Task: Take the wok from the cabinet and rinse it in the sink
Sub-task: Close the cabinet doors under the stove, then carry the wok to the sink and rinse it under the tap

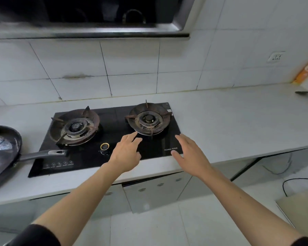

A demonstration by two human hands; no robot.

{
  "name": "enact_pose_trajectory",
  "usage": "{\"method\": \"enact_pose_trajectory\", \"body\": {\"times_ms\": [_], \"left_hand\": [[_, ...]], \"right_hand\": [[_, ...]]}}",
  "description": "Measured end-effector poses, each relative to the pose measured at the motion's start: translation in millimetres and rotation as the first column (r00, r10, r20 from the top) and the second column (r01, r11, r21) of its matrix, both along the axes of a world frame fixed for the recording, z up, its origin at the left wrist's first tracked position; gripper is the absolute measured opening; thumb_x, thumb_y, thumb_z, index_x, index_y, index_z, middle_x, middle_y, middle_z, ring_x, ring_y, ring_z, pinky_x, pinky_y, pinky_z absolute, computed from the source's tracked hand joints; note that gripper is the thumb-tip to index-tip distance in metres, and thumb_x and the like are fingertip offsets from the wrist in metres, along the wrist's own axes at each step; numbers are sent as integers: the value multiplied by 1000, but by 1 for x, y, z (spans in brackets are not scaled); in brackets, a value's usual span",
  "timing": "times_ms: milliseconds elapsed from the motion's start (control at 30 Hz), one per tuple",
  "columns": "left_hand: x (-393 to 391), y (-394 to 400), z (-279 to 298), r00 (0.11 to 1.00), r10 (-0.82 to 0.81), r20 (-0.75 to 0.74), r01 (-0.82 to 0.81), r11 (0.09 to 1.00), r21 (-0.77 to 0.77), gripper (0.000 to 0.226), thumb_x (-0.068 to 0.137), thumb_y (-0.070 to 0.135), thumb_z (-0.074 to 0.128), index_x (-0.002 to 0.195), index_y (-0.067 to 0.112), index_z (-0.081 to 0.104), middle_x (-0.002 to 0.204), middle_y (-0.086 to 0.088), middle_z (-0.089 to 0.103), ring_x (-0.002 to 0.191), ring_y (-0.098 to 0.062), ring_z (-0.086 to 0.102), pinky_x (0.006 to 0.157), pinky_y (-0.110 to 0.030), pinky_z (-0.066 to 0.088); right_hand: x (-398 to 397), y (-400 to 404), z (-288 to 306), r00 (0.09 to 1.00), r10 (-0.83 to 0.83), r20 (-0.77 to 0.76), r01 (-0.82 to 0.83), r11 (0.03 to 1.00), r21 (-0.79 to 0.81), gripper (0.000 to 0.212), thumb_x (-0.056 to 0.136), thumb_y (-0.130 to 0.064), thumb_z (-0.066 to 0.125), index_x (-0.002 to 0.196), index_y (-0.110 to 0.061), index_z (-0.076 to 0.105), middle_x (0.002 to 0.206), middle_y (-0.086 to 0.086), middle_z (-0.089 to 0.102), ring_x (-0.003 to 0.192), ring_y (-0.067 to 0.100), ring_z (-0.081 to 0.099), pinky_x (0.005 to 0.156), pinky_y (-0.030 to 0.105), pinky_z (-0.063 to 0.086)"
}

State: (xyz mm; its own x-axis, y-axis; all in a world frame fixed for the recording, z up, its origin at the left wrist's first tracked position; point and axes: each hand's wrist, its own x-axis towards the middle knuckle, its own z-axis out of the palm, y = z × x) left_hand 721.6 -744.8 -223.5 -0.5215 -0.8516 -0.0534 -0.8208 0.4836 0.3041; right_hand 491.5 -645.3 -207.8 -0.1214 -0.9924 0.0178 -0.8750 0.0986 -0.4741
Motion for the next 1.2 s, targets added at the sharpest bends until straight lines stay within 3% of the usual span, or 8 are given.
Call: {"method": "enact_pose_trajectory", "body": {"times_ms": [300,500,700,900,1200], "left_hand": [[-19,42,35,977,208,56,-202,975,-91,52,93,26,53,143,20,42,161,-4,19,147,-24,15,112,-43,34],[11,83,54,928,372,21,-367,922,-127,53,92,28,55,143,22,43,161,-3,22,147,-23,16,113,-47,33],[79,122,76,835,547,-56,-548,819,-171,53,88,28,56,140,20,47,157,-3,31,143,-25,24,109,-44,37],[161,172,73,698,702,-142,-716,689,-117,52,88,28,56,139,21,48,155,-1,34,140,-24,30,108,-42,37],[324,237,71,582,776,-245,-811,574,-110,53,88,25,55,140,22,45,156,3,32,142,-20,23,109,-38,35]], "right_hand": [[-45,-8,28,985,168,27,-165,983,-81,60,97,-43,46,150,-22,26,158,1,22,145,16,17,116,42,27],[-21,-15,47,952,301,55,-292,949,-121,61,96,-42,49,149,-20,28,157,1,26,144,16,19,116,42,27],[45,-14,63,883,469,18,-463,877,-131,61,96,-45,48,149,-23,27,157,-1,25,145,14,16,117,42,26],[139,-6,66,817,576,19,-571,814,-110,61,96,-45,47,150,-24,27,157,-3,24,145,12,15,118,37,21],[333,20,78,711,703,-10,-698,705,-130,62,95,-42,50,150,-21,28,157,0,25,145,14,15,118,34,19]]}}
